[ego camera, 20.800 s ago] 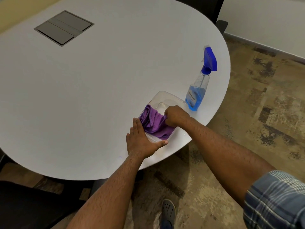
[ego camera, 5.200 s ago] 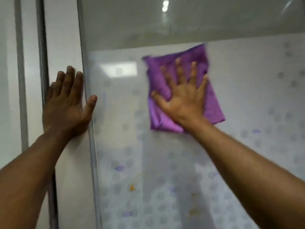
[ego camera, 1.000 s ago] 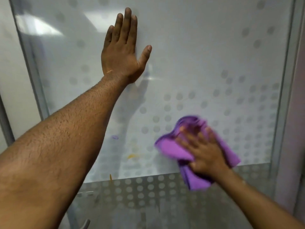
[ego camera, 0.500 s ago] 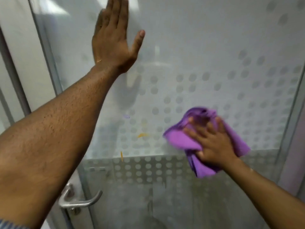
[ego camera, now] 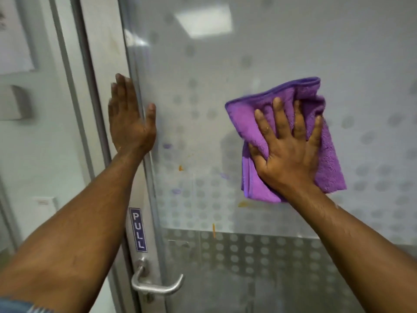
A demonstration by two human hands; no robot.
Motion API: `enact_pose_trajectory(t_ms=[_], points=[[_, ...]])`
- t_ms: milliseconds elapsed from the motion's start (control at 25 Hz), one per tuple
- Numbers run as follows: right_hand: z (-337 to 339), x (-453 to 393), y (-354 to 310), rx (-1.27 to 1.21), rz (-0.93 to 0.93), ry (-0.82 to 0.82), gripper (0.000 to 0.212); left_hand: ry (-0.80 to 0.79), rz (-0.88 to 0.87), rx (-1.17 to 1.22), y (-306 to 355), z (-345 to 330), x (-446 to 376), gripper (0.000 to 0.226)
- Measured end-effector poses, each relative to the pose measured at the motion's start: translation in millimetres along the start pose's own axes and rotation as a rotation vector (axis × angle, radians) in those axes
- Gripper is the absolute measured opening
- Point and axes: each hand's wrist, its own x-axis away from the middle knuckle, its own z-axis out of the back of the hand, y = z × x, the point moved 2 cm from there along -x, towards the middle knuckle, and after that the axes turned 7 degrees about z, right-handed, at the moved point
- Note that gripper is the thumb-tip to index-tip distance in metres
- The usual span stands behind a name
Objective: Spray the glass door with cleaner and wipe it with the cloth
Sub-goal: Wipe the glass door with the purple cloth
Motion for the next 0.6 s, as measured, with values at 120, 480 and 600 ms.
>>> enact_pose_trajectory(t_ms=[120,480,600], points=[[-9.8,42.1,-5.7,0.020,0.324,-0.009,0.073,-0.007,-0.033,0.025,-1.7,-3.9,-0.9,0.070],[1.5,-31.4,-38.1,-0.021,-0.053,0.083,0.069,0.012,-0.138,0.058,-16.8,-4.3,-2.7,0.065],[-19.4,12.0,-85.3,-0.093,0.290,-0.012,0.072,0.020,-0.142,0.041,-18.7,-3.8,-4.2,0.065]])
